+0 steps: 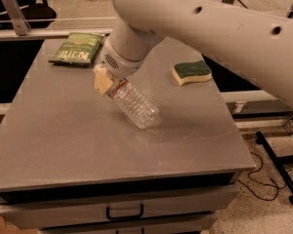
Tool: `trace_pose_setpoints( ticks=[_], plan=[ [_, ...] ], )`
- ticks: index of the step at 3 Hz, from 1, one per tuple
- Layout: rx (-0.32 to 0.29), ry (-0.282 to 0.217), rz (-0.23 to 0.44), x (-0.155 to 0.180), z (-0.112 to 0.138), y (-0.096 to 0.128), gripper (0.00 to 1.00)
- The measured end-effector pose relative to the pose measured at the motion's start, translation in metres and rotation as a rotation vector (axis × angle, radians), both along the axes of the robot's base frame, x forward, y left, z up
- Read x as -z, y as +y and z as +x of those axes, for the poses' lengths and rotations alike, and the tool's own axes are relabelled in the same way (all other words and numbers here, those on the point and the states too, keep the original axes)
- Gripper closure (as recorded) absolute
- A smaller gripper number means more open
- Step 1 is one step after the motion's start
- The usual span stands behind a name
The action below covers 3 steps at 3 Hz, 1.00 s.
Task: Pick water bottle
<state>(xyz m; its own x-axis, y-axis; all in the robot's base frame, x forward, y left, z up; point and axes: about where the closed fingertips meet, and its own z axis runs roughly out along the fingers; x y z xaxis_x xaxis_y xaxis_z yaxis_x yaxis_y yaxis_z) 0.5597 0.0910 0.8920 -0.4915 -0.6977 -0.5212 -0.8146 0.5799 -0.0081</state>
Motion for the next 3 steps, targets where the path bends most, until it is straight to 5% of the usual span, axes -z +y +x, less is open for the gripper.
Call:
trace_pose_setpoints(
  ticks=[2, 3],
  plan=[
    [-0.028, -0.168, 0.404, -0.08, 0.066, -0.053, 1.0],
    [-0.065, -0.216, 0.415, -0.091, 0.067, -0.063, 1.0]
  ],
)
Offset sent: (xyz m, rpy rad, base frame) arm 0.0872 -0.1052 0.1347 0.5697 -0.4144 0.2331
